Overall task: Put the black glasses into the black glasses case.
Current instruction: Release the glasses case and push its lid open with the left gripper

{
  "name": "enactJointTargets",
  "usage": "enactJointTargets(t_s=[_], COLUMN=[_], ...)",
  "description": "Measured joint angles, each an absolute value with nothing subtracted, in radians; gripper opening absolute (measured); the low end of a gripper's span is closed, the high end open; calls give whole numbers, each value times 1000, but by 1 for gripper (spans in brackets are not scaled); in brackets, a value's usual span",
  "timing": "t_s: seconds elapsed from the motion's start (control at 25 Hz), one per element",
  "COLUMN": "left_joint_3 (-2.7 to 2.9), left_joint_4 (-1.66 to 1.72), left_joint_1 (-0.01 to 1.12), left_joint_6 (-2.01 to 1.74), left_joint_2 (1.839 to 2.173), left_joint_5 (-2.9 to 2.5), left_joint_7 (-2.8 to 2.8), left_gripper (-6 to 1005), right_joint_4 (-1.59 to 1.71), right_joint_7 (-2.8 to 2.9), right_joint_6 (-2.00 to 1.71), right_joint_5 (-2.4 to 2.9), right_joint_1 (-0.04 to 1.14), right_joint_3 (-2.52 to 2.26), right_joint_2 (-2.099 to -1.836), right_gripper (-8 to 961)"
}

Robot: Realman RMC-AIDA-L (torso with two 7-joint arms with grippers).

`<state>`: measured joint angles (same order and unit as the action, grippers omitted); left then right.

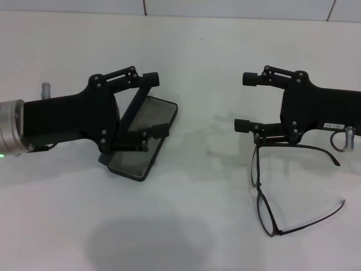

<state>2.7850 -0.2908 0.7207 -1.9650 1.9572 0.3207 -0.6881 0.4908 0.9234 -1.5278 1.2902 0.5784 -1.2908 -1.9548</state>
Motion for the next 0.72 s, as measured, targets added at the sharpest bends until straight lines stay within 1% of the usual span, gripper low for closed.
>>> enactJointTargets(t_s=[0.56,0.72], left_joint_3=[2785,2786], left_joint_4=[-286,-304], left_joint_1=[711,711], left_joint_6=[-1962,-1932], left_joint_2=[1959,1962], left_joint_5=[346,401], left_joint_7=[-699,-831], left_gripper=[873,873], right_joint_4=[491,491], right_joint_7=[923,924], right_joint_6=[-1516,-1516], right_joint_5=[1290,1290], right_joint_1=[580,571], right_joint_3=[-1285,-1285], right_joint_2=[-1954,-1950], right_gripper=[869,869])
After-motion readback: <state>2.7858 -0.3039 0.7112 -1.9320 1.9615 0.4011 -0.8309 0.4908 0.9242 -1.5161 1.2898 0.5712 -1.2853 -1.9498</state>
